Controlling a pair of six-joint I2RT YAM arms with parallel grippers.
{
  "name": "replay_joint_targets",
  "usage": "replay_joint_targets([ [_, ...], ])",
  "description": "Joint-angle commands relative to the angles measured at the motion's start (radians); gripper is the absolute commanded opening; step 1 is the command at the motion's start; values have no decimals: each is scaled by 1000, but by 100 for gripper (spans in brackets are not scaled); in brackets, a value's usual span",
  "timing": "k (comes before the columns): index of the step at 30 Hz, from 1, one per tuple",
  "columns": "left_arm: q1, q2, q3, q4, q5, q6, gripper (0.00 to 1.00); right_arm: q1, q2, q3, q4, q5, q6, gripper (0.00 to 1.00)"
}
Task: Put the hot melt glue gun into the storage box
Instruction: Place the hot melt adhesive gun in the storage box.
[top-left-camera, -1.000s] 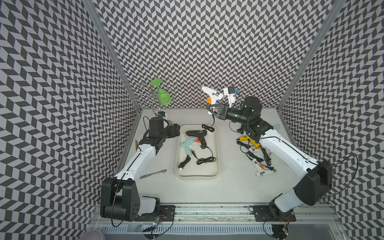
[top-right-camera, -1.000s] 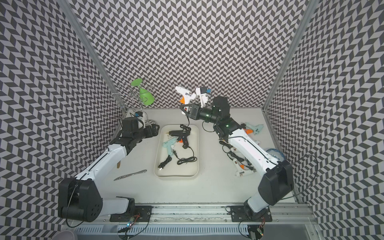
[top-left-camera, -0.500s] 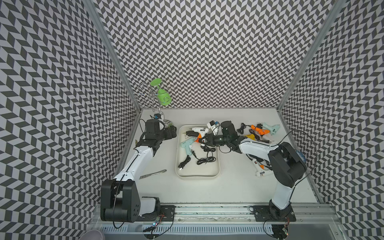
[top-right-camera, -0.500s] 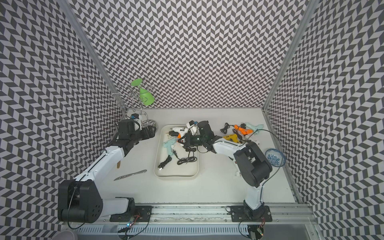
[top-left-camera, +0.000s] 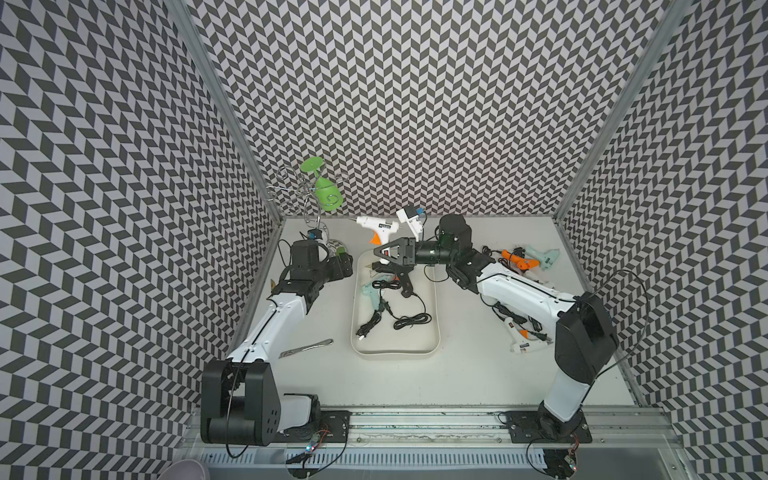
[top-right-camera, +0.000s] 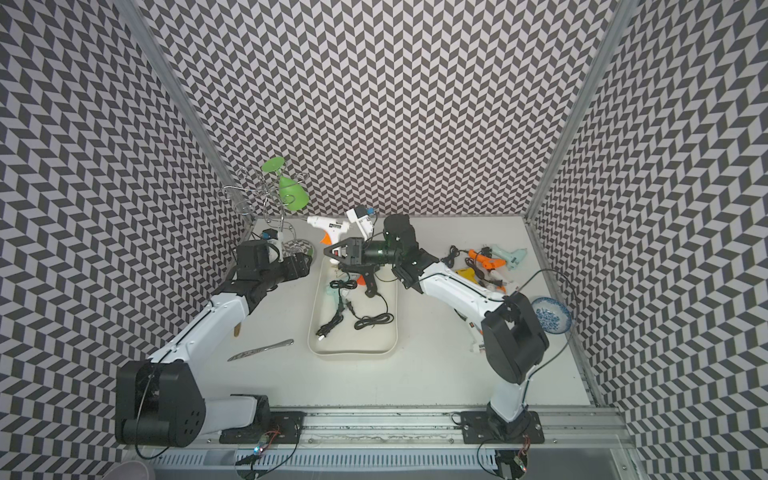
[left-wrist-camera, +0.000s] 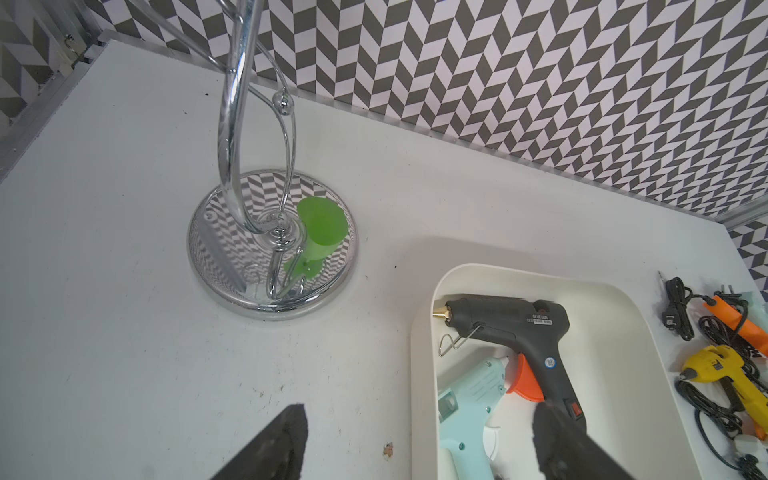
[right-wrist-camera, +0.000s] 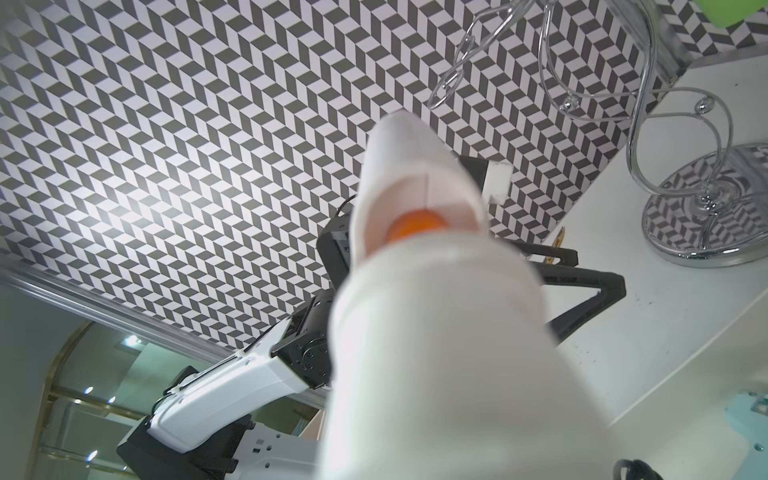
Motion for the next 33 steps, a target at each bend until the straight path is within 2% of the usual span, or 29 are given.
replay_joint_targets([
  [1,6,-16,-5,11,18,10,89,-21,42,-69,10,34,-20,28],
  [4,6,-18,-9,11,21,10,89,-47,79,-127,-39,112,-72,28],
  [7,6,-16,-17,17,30,9,89,-64,117,-198,17,193,-83,30],
  [11,6,-10,-21,18,43,4,89,-81,172,-236,66,271,-34,30],
  [17,6,-9,-32,18,49,4,89,-85,208,-224,31,411,20,31],
  [19,7,-11,-35,16,50,6,89,-85,209,-230,20,443,33,35],
  [24,7,-14,-40,14,51,12,89,-86,185,-227,-73,490,-2,59],
  [26,7,-12,-41,18,55,12,89,-85,172,-213,-108,482,-33,65],
  [30,5,0,-38,19,65,10,89,-82,130,-190,-171,476,-95,70],
  [33,5,2,-37,18,65,13,89,-79,75,-172,-271,547,-165,71],
])
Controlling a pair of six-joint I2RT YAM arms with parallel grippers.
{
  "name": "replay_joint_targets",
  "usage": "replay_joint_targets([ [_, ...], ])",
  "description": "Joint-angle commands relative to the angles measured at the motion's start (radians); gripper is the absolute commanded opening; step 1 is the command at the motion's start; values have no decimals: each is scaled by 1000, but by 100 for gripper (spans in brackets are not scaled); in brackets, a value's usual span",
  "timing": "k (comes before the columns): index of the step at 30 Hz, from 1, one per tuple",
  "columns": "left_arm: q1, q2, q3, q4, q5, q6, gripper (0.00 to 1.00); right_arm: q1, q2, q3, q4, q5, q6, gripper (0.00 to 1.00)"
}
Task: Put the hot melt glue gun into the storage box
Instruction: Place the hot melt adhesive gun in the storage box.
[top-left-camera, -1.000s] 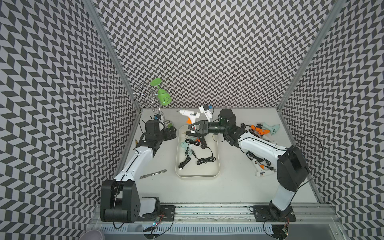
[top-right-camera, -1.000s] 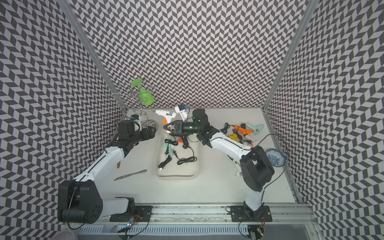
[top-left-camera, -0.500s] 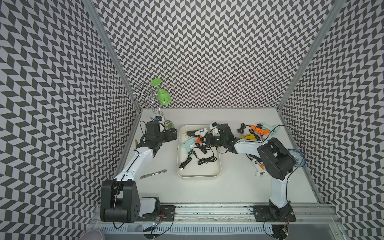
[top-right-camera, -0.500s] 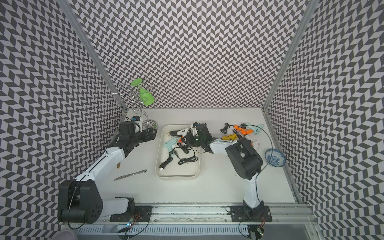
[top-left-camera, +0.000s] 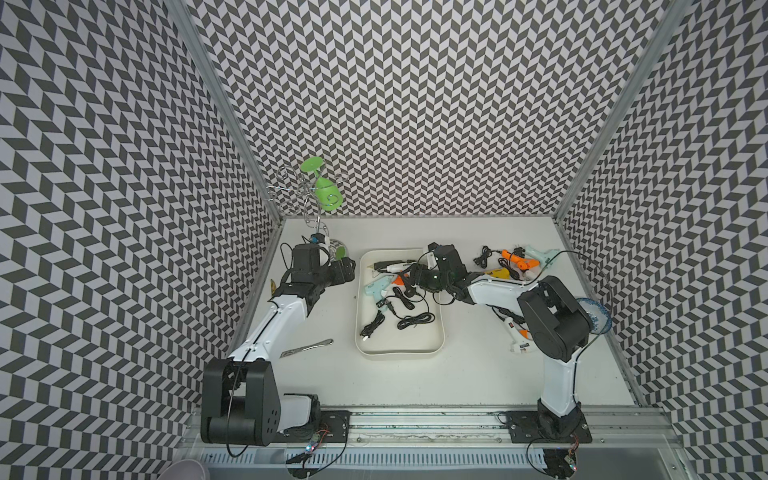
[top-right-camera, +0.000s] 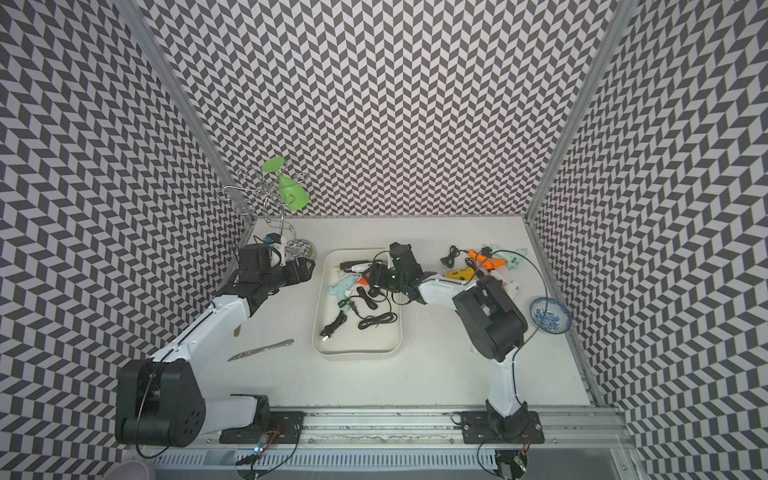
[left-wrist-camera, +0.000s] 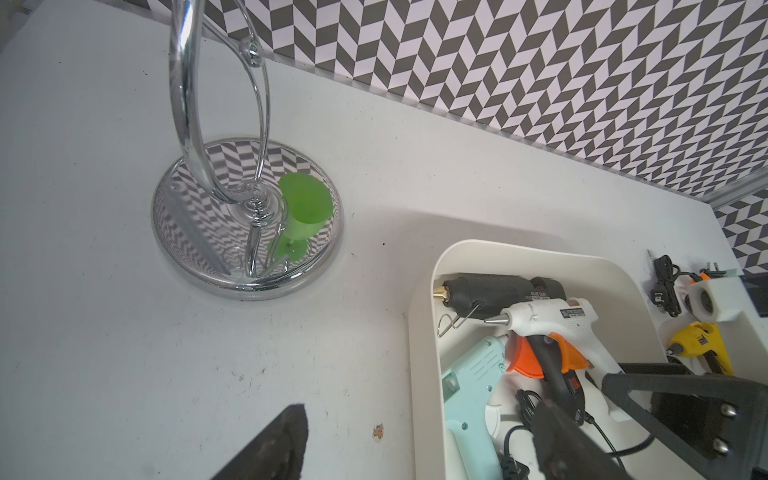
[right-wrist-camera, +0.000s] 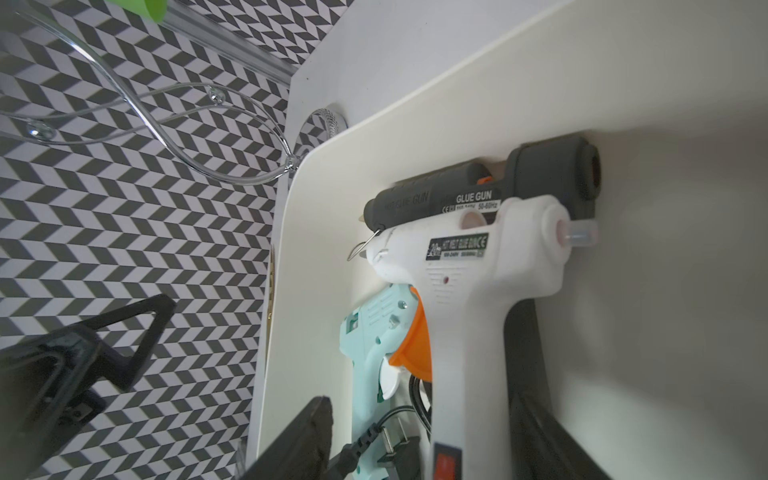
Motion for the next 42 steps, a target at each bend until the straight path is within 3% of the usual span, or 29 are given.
replay_joint_targets([
  [1,4,1,-3,18,15,14,89,4,-114,35,-106,110,-116,71],
  [7,3,1,-6,22,17,16,89,21,-156,128,-273,229,-313,70],
  [13,-2,16,-3,32,31,16,89,106,9,301,-401,273,-544,60],
  [21,-28,50,-13,34,38,16,88,150,171,433,-432,336,-618,49],
  [28,-96,109,-37,40,22,-16,83,142,233,474,-459,465,-552,50],
  [32,-94,113,-95,85,31,-100,75,133,196,442,-430,468,-437,51],
  [37,-94,107,-119,96,23,-106,72,124,229,458,-439,495,-377,52],
  [40,-93,103,-123,92,18,-106,70,77,237,452,-459,417,-314,53],
  [42,-93,96,-129,92,20,-106,69,37,208,366,-365,285,-256,53],
])
